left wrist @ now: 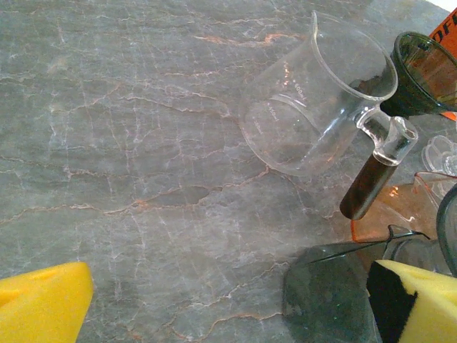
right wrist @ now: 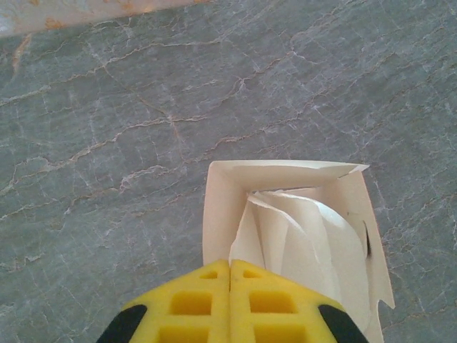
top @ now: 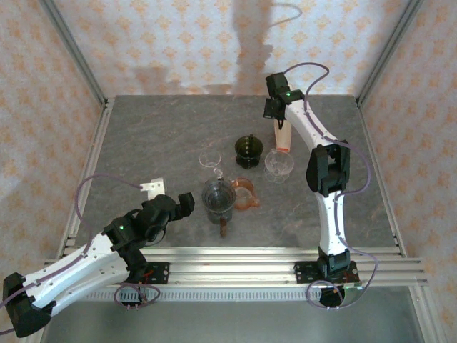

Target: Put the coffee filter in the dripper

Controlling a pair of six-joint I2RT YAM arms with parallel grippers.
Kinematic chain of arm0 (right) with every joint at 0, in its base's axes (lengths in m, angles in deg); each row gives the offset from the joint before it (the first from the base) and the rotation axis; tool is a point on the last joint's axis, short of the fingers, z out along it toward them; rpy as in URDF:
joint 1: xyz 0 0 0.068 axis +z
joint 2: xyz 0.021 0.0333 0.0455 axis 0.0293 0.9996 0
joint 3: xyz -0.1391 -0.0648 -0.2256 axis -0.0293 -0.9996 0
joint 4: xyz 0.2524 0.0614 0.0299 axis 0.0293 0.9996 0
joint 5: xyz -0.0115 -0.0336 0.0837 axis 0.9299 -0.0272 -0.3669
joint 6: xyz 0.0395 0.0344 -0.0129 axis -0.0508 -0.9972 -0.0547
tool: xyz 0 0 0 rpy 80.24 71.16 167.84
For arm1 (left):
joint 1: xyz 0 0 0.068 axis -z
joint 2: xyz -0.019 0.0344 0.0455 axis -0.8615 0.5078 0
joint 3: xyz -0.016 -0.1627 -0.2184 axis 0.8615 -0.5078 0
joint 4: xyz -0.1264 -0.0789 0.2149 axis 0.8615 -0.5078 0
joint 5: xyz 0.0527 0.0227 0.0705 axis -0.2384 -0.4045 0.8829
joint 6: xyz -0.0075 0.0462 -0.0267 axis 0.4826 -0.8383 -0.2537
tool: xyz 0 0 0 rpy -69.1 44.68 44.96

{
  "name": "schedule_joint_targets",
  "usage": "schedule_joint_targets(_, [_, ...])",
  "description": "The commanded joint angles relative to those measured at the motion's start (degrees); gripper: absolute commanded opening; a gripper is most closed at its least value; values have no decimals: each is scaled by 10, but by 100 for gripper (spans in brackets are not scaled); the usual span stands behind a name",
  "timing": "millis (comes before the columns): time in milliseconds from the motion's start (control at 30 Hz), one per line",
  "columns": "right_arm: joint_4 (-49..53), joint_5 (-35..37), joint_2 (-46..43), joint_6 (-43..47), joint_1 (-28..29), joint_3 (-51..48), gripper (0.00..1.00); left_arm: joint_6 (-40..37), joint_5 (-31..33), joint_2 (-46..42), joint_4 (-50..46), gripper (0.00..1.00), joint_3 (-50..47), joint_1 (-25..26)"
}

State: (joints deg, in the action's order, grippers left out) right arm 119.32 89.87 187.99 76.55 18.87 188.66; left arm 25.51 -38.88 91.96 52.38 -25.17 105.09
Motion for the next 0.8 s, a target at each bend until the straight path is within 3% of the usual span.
schedule_joint_targets(0, [16,11,1,0,-2,22,0,-1,7,2,15,100,0,-5])
schedule_joint_targets(767, [-10,2,-62,-10,-2,-22,0,-2,1,13,21,100,5,-8])
